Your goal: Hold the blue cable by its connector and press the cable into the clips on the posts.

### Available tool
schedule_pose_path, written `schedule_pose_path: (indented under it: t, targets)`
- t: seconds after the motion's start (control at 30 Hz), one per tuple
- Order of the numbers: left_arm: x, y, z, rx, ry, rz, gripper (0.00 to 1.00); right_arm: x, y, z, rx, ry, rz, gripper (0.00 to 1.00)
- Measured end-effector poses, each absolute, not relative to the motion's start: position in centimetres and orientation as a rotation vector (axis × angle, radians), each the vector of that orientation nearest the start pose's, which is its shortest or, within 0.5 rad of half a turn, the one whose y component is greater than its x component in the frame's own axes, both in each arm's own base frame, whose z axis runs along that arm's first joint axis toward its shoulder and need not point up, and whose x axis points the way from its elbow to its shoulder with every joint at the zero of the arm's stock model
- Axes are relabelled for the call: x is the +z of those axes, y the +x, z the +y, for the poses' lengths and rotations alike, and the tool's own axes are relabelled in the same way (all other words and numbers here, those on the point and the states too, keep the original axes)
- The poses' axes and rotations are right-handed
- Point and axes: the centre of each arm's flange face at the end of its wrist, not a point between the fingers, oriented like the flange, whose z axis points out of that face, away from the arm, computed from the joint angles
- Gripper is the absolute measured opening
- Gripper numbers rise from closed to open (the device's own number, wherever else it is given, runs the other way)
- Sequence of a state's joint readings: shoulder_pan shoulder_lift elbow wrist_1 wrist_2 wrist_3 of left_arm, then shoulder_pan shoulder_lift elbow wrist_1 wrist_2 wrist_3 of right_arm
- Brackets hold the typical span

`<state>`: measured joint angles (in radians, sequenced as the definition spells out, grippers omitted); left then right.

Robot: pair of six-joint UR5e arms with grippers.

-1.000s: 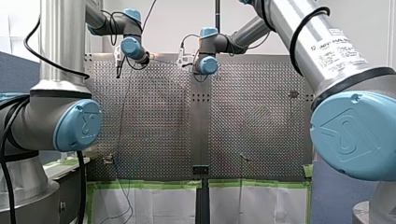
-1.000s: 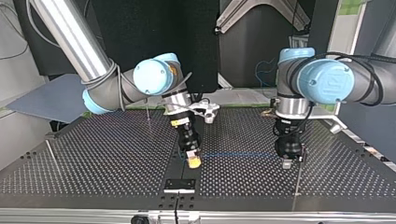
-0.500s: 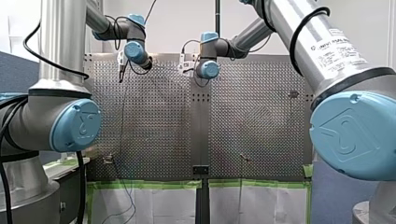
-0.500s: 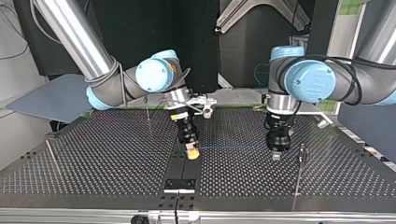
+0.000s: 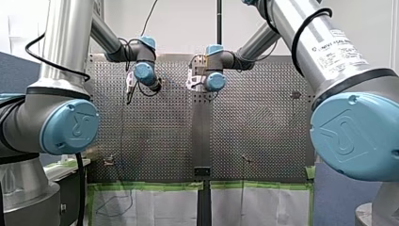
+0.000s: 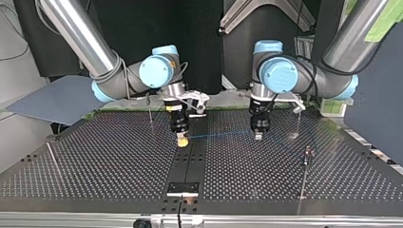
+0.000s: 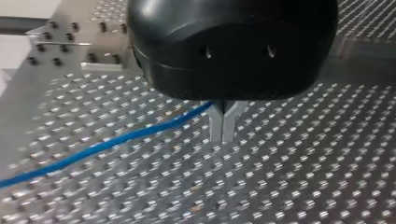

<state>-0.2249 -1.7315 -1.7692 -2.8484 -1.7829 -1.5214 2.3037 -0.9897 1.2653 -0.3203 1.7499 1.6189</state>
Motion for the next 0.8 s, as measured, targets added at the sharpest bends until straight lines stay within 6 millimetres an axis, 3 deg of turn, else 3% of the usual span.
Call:
schedule_pose_path:
  t: [0.37,0.8]
  targets:
    - [27.9,46.8,-24.6,0.015,0.094,1.667,0.0,27.3,54.8,-44.5,1.633,1.542,-0.952,0.0]
    - [21.8,45.6,-30.1,-0.027,0.095,1.672,0.0,21.7,52.4,-43.9,1.593,1.531,-0.972,0.0]
